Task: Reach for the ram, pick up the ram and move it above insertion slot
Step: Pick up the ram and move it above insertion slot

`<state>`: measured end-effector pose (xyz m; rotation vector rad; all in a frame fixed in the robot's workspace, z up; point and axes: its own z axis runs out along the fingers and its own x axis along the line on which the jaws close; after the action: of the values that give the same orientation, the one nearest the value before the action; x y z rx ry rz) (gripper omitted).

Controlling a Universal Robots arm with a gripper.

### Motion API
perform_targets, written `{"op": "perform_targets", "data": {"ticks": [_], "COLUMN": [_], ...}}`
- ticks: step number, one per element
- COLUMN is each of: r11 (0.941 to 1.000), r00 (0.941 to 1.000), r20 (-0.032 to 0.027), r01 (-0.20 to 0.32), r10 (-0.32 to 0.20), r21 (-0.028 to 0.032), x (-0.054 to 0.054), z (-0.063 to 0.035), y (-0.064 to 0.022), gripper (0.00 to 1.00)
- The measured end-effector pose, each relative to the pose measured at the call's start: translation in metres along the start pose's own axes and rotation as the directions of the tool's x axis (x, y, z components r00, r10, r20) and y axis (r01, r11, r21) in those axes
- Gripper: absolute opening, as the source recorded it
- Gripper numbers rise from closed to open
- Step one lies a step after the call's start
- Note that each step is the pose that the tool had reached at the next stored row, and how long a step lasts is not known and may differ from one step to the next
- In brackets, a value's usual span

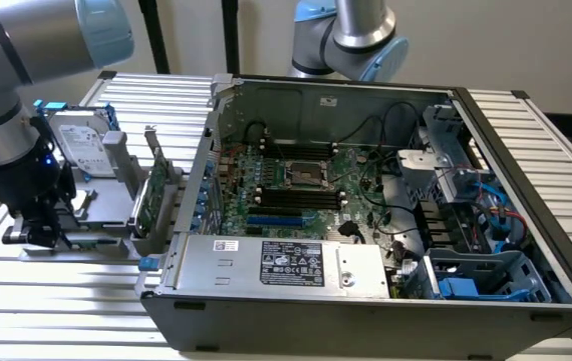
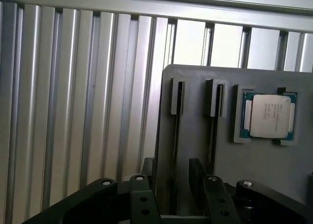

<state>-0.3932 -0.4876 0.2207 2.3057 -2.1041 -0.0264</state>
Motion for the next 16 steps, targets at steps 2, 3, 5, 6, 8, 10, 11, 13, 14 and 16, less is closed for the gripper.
{"op": "perform_targets", "data": {"ticks": [2,3,5,6,8,10,11,13,14,16], "r11": [1.0000,1.0000,1.0000,1.0000,1.0000,1.0000,1.0000,1.0000,1.0000,1.0000], "r00": [1.0000,1.0000,1.0000,1.0000,1.0000,1.0000,1.0000,1.0000,1.0000,1.0000], "r20": [0.0000,0.0000,0.0000,0.0000,0.0000,0.0000,0.0000,0.0000,-0.0002,-0.0002], "r01": [0.000,0.000,0.000,0.000,0.000,0.000,0.000,0.000,0.000,0.000], "r10": [0.000,0.000,0.000,0.000,0.000,0.000,0.000,0.000,0.000,0.000], "r21": [0.0000,-0.0001,-0.0001,0.0000,0.0000,0.0001,0.0001,-0.0001,-0.0003,-0.0003], "x": [-0.001,-0.002,-0.004,-0.004,-0.005,-0.005,-0.005,-0.005,-0.006,-0.006], "z": [0.0036,0.0054,0.0091,0.0109,0.0145,0.0181,0.0195,0.0211,0.0212,0.0213], "y": [-0.0003,-0.0004,-0.0006,-0.0007,-0.0009,-0.0010,-0.0010,-0.0011,-0.0010,-0.0011], "gripper": [0.42,0.42,0.42,0.42,0.42,0.42,0.42,0.42,0.42,0.40]}}
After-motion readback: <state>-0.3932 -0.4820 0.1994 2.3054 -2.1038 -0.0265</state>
